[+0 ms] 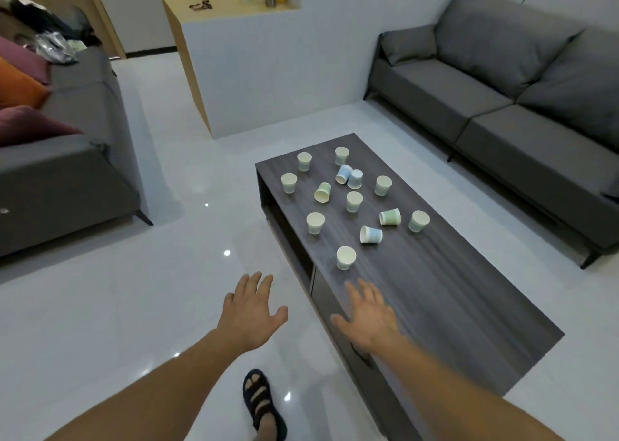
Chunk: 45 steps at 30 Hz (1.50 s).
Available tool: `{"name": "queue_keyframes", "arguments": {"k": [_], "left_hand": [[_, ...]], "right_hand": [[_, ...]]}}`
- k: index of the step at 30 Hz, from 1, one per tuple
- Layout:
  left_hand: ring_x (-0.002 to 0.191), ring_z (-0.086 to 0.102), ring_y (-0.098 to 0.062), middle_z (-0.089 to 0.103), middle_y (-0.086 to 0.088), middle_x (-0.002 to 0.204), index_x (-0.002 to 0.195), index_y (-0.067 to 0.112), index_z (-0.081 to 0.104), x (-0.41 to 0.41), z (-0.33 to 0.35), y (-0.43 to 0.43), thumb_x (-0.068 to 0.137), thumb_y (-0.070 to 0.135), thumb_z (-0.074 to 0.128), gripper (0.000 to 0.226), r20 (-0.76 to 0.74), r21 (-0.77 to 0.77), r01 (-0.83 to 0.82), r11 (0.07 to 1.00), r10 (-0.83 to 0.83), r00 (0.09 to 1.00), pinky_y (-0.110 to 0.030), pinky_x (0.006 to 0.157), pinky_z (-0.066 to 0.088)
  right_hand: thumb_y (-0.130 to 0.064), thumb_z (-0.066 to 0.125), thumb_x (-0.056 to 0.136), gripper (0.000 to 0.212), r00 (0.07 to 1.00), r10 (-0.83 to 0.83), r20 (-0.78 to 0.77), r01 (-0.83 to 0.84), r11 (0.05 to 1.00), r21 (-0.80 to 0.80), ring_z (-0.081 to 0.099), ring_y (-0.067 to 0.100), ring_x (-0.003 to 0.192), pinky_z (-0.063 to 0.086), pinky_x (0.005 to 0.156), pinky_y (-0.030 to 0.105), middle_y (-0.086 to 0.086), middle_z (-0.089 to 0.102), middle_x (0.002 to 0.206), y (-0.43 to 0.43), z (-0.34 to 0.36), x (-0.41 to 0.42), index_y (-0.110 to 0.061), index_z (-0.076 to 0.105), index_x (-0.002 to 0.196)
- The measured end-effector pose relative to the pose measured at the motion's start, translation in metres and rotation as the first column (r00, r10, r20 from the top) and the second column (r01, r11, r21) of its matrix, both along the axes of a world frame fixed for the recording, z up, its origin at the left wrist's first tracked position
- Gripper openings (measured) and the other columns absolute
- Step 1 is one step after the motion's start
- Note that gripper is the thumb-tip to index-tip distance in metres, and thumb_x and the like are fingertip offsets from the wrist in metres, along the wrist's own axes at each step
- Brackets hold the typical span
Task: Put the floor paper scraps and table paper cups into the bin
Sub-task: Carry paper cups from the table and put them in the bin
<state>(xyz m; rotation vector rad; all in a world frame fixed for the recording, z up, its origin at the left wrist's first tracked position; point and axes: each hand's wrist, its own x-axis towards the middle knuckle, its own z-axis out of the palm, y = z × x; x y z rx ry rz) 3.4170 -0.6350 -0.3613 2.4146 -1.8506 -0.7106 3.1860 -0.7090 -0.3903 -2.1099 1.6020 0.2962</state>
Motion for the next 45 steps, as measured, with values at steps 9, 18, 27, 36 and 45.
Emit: {"name": "queue_keyframes", "arguments": {"k": [9, 18, 27, 36, 45], "left_hand": [[0.144, 0.017, -0.022, 0.023, -0.002, 0.156, 0.151, 0.021, 0.017, 0.037, 0.006, -0.160, 0.089, 0.056, 0.044, 0.076, -0.037, -0.055, 0.183, 0.982, -0.185, 0.982, -0.043, 0.116, 0.024], [0.140, 0.025, -0.020, 0.032, -0.001, 0.151, 0.149, 0.021, 0.023, 0.027, -0.033, -0.266, 0.089, 0.054, 0.047, 0.072, -0.067, 0.032, 0.234, 0.972, -0.232, 0.970, -0.039, 0.113, 0.029], [0.140, 0.021, -0.019, 0.028, -0.001, 0.152, 0.149, 0.019, 0.023, 0.019, -0.120, -0.352, 0.090, 0.050, 0.044, 0.070, -0.071, 0.125, 0.215, 0.969, -0.208, 0.976, -0.036, 0.113, 0.023], [0.139, 0.025, -0.020, 0.031, -0.002, 0.151, 0.149, 0.019, 0.023, 0.026, -0.206, -0.371, 0.089, 0.046, 0.051, 0.072, -0.233, 0.252, 0.295, 0.922, -0.238, 0.943, -0.035, 0.112, 0.027], [0.132, 0.035, -0.016, 0.037, 0.001, 0.147, 0.148, 0.022, 0.026, 0.013, -0.197, -0.397, 0.077, 0.041, 0.070, 0.086, -0.468, 0.178, 0.392, 0.903, -0.273, 0.841, -0.023, 0.105, 0.030]], "right_hand": [[-0.059, 0.050, 0.090, 0.086, 0.987, -0.157, -0.044, 0.157, 0.987, 0.016, -0.001, 0.023, 0.150, 0.023, 0.116, 0.051, 0.000, 0.000, 0.164, -0.105, 0.002, 0.017, -0.028, 0.005, 0.155], [-0.053, 0.056, 0.088, 0.085, 0.995, -0.095, -0.029, 0.098, 0.987, 0.129, 0.002, 0.027, 0.149, 0.028, 0.111, 0.051, 0.003, 0.003, 0.163, -0.206, -0.058, 0.025, -0.025, 0.011, 0.154], [-0.050, 0.063, 0.086, 0.097, 0.997, 0.026, -0.072, -0.009, 0.972, 0.233, -0.005, 0.033, 0.149, 0.027, 0.112, 0.053, 0.003, -0.008, 0.162, -0.286, -0.171, 0.031, -0.031, -0.003, 0.155], [-0.032, 0.066, 0.086, 0.071, 0.998, -0.055, -0.040, 0.065, 0.955, 0.289, 0.037, 0.029, 0.129, 0.040, 0.100, 0.040, 0.009, 0.033, 0.145, -0.307, -0.254, 0.047, -0.022, 0.030, 0.147], [-0.057, 0.069, 0.061, 0.102, 0.687, -0.618, 0.383, 0.271, 0.707, 0.654, 0.052, 0.010, 0.124, 0.044, 0.100, 0.028, -0.012, 0.050, 0.133, -0.345, -0.197, 0.069, -0.026, 0.030, 0.150]]}}
